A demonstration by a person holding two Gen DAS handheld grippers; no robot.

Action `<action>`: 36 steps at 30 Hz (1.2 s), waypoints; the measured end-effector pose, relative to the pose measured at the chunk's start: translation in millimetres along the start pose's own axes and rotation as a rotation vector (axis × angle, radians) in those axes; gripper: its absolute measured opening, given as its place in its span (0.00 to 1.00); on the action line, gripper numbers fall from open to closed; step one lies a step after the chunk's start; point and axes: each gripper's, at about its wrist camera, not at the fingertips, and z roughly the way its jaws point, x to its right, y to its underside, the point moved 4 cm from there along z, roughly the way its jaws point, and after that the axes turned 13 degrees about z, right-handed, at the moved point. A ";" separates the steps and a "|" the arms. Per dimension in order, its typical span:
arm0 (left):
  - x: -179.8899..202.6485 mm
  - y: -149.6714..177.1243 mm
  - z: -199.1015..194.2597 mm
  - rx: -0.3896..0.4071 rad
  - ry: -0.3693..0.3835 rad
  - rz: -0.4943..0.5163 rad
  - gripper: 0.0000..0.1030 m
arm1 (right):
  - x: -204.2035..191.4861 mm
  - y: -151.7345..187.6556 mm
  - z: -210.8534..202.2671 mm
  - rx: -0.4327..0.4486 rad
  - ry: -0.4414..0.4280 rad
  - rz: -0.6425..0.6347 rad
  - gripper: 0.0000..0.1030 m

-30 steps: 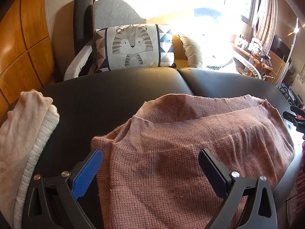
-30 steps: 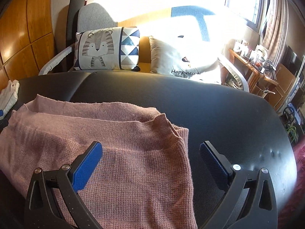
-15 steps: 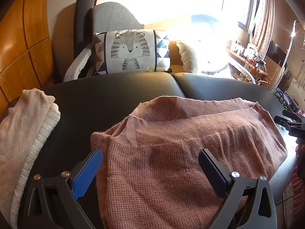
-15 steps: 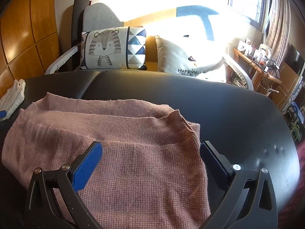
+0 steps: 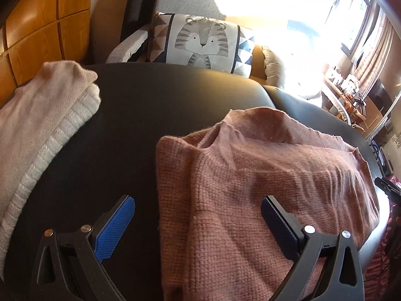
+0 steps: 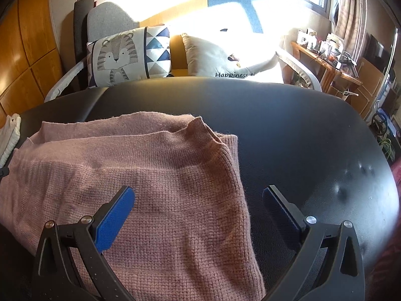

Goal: Fold clothes

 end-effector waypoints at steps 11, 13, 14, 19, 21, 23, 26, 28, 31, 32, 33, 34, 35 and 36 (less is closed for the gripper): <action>3.7 -3.8 34.0 -0.081 0.071 0.018 0.99 | 43.3 -21.7 47.8 -0.104 -0.169 0.146 1.00; 2.4 -5.5 34.9 -0.084 0.084 0.001 0.99 | 46.9 -24.4 59.9 -0.138 -0.224 0.172 1.00; 1.4 -6.5 35.0 -0.082 0.098 -0.012 0.99 | 47.1 -24.6 65.7 -0.159 -0.253 0.177 1.00; 0.6 -11.1 34.8 -0.059 0.205 -0.069 0.98 | 29.5 -16.0 81.2 -0.210 -0.240 0.050 1.00; 8.8 -12.0 36.3 -0.061 0.212 -0.043 0.93 | 21.6 -13.8 83.5 -0.213 -0.201 -0.014 1.00; 17.5 -13.1 37.6 -0.064 0.207 -0.012 0.85 | 19.7 -14.1 85.7 -0.226 -0.198 -0.033 1.00; 20.2 -18.4 38.8 -0.059 0.200 -0.031 0.54 | 20.0 -15.1 86.2 -0.230 -0.210 -0.051 0.99; 22.1 -17.1 38.4 -0.054 0.199 -0.044 0.30 | 16.5 -14.5 81.8 -0.206 -0.229 -0.072 0.81; 26.0 -15.1 36.4 -0.045 0.187 -0.043 0.28 | 8.4 -13.6 73.2 -0.204 -0.307 -0.054 0.31; 28.3 -14.9 34.8 -0.041 0.172 -0.026 0.27 | 4.6 -13.1 71.1 -0.199 -0.303 -0.056 0.30; 30.7 -15.3 34.2 -0.036 0.158 -0.018 0.26 | 0.8 -12.9 68.7 -0.187 -0.285 -0.068 0.29; 33.1 -15.6 32.8 -0.029 0.145 -0.011 0.25 | -2.6 -13.1 66.1 -0.178 -0.276 -0.076 0.28; 33.7 -15.4 31.1 -0.020 0.133 -0.009 0.24 | -4.5 -13.8 63.4 -0.172 -0.271 -0.075 0.27; 33.9 -15.2 29.3 -0.012 0.122 -0.008 0.24 | -5.7 -15.3 59.7 -0.161 -0.269 -0.073 0.26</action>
